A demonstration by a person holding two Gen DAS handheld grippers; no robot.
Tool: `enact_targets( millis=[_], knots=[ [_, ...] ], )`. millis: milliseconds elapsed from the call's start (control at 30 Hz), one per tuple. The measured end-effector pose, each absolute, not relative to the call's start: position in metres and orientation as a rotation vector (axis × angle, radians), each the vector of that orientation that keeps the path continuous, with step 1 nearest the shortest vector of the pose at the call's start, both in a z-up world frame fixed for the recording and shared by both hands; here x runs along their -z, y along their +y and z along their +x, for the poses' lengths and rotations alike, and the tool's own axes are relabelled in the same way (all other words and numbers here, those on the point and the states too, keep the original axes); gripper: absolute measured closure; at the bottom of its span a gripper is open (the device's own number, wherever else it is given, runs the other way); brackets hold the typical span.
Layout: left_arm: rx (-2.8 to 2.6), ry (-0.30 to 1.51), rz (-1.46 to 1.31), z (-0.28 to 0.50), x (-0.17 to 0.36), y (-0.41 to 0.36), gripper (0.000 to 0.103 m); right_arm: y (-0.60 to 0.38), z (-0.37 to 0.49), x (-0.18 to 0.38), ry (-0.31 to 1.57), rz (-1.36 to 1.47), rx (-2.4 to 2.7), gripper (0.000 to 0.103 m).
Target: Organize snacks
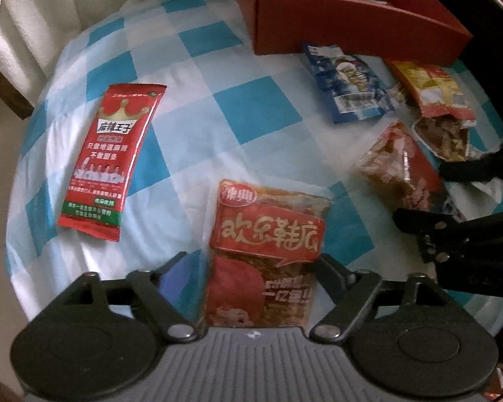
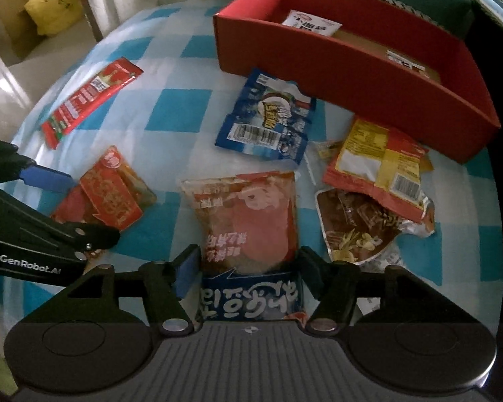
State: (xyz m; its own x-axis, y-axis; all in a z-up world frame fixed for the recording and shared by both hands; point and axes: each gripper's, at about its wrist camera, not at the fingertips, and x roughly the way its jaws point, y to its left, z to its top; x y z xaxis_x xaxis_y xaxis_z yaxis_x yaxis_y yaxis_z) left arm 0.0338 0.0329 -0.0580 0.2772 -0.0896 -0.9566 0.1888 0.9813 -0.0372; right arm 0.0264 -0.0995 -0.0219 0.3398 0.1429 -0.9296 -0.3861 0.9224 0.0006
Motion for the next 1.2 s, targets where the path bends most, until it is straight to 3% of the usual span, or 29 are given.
enact_targets(
  millis=[100, 367, 467, 833, 933, 1000, 1100, 1200],
  knots=[
    [0.181, 1.267, 0.127, 0.036, 0.063, 0.029, 0.014, -0.100, 0.033, 0.033, 1.206, -0.242, -0.323, 0.016],
    [0.165, 1.241, 0.149, 0.032, 0.068, 0.031, 0.003, -0.110, 0.030, 0.038, 1.185, -0.207, -0.275, 0.006],
    [0.163, 1.238, 0.143, 0.031, 0.068, 0.032, 0.003, -0.113, 0.028, 0.041, 1.162, -0.196, -0.247, 0.000],
    [0.166, 1.215, 0.142, 0.028, 0.068, 0.033, 0.003, -0.117, 0.023, 0.040, 1.127, -0.207, -0.257, 0.000],
    [0.160, 1.221, 0.141, 0.028, 0.067, 0.032, 0.004, -0.115, 0.020, 0.036, 1.132, -0.216, -0.270, 0.007],
    [0.167, 1.220, 0.136, 0.029, 0.064, 0.031, 0.017, -0.113, 0.016, 0.032, 1.127, -0.222, -0.292, 0.021],
    [0.197, 1.192, 0.154, 0.025, 0.056, 0.021, 0.038, -0.110, 0.012, 0.028, 1.121, -0.231, -0.301, 0.034],
    [0.216, 1.182, 0.167, 0.023, 0.054, 0.014, 0.042, -0.114, 0.012, 0.024, 1.139, -0.187, -0.308, 0.042]
  ],
)
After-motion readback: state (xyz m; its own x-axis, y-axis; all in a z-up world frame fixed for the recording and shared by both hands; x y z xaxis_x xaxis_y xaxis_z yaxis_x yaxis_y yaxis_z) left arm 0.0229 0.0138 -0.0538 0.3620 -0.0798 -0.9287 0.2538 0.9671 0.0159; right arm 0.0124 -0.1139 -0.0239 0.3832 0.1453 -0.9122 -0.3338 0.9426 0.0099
